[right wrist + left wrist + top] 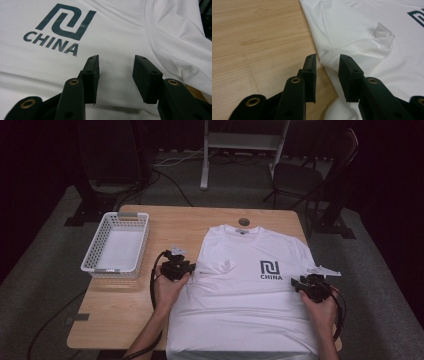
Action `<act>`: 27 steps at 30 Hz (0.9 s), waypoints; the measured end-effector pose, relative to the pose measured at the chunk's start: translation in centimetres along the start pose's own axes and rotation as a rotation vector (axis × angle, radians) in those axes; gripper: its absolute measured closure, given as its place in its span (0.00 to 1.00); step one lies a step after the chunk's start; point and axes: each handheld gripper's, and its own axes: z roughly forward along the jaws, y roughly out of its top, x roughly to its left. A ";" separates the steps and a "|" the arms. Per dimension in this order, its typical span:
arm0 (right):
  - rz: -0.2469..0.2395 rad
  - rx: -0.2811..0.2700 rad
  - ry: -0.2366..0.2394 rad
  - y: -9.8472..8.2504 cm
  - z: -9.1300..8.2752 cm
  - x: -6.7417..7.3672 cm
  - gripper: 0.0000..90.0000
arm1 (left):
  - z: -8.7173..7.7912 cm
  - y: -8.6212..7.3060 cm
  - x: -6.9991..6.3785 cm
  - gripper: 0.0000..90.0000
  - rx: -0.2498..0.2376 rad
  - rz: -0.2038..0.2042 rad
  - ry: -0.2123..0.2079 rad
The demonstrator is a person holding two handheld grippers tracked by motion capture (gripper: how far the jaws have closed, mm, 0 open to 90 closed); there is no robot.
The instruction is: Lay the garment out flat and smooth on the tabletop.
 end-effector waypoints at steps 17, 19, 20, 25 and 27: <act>0.001 -0.007 0.001 -0.1 0.0 0.0 0.62 | 3.4 0.9 -0.9 0.78 0.080 0.028 0.011; 0.001 -0.009 0.002 -0.1 0.0 0.0 0.61 | 3.3 1.0 -1.1 0.89 0.079 0.051 0.020; 0.001 -0.009 0.002 -0.2 0.0 0.0 0.61 | 3.2 0.9 -1.3 0.92 0.070 0.059 0.026; 0.002 -0.013 0.004 -0.2 0.0 0.0 0.61 | 2.7 0.7 -1.4 0.97 0.065 0.080 0.028; 0.002 -0.014 0.005 -0.2 0.0 0.0 0.61 | 2.3 0.6 -1.4 0.97 0.058 0.086 0.029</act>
